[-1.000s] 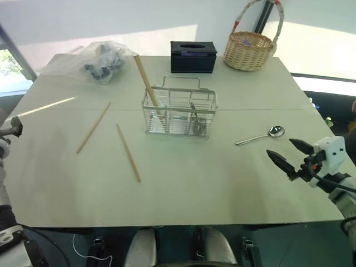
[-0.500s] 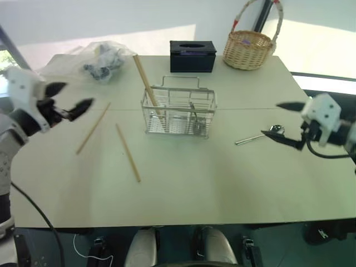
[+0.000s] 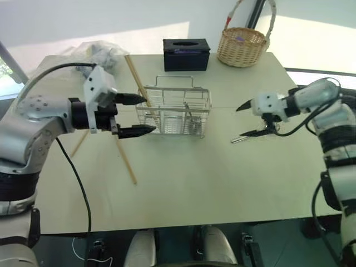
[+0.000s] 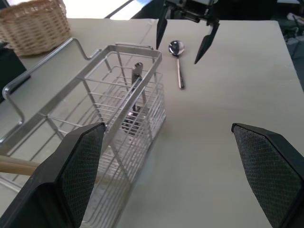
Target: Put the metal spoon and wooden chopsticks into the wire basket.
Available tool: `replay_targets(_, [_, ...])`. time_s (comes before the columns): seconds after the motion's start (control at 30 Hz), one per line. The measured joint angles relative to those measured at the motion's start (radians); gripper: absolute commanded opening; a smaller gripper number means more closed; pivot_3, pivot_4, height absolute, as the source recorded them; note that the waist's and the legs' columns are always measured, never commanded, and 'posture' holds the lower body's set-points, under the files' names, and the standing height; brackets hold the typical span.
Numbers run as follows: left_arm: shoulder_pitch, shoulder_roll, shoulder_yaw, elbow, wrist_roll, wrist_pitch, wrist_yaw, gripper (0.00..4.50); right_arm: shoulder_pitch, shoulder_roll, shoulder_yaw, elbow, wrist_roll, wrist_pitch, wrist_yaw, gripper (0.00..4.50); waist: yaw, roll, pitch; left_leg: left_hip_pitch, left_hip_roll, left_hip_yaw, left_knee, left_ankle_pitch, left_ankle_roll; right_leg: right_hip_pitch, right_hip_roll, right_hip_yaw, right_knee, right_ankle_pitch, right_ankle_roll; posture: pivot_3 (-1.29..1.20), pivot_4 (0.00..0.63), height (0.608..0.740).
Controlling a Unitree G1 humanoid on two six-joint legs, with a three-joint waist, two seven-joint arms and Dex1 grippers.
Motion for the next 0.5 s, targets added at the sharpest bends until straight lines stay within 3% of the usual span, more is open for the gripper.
replay_targets(0.23, [-0.014,-0.005,-0.019,0.000,0.013,0.005,-0.024,4.50,-0.059,0.040,0.072,0.224,-0.173,-0.121,-0.143,4.44,-0.009,0.000,0.000,0.000,0.000,0.000,0.000,0.000,-0.001,0.000,0.000,0.000,0.000,0.000,0.000,0.00,0.150,0.712])
replay_targets(0.5, [0.019,0.033,0.002,-0.068,-0.019,0.065,-0.033,4.50,-0.072,0.076,0.079,0.303,-0.249,-0.107,-0.252,4.44,-0.012,0.001,0.001,0.002,0.000,-0.001,0.000,0.003,-0.005,0.001,0.000,0.001,0.002,0.000,0.000,0.00,0.150,0.712])
